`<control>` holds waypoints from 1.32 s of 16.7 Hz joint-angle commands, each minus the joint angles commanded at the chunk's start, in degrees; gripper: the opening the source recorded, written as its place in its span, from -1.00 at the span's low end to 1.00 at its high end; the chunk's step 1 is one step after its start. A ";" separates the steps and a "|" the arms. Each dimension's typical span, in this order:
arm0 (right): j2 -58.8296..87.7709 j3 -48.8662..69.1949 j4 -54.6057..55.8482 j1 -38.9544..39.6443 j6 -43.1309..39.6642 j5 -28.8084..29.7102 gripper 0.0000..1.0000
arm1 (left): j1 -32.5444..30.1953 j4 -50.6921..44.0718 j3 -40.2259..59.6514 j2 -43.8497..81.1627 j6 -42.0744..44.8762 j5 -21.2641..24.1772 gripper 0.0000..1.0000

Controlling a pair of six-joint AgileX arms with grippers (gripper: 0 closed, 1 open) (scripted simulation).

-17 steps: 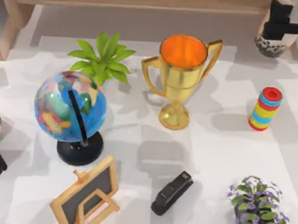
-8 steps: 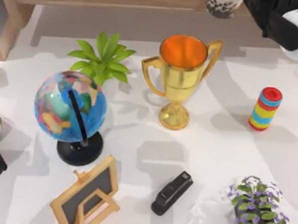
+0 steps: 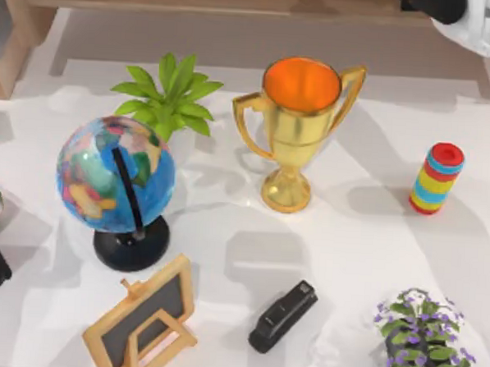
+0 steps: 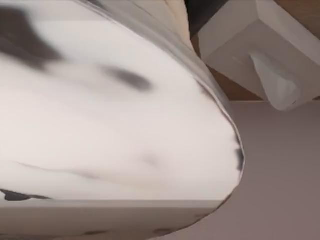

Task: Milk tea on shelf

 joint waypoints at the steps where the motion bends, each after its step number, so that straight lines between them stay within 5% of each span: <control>1: 0.00 0.00 0.00 0.00 0.00 0.00 -1.00 | 0.00 0.00 0.00 0.00 0.00 0.00 1.00; 15: 8.43 4.68 4.04 -2.12 -0.57 -1.93 -1.00 | 0.00 0.00 0.00 0.00 0.00 0.00 1.00; 22: 8.43 4.68 4.04 -2.12 -0.57 -1.93 0.06 | 0.00 0.00 0.00 0.00 0.00 0.00 1.00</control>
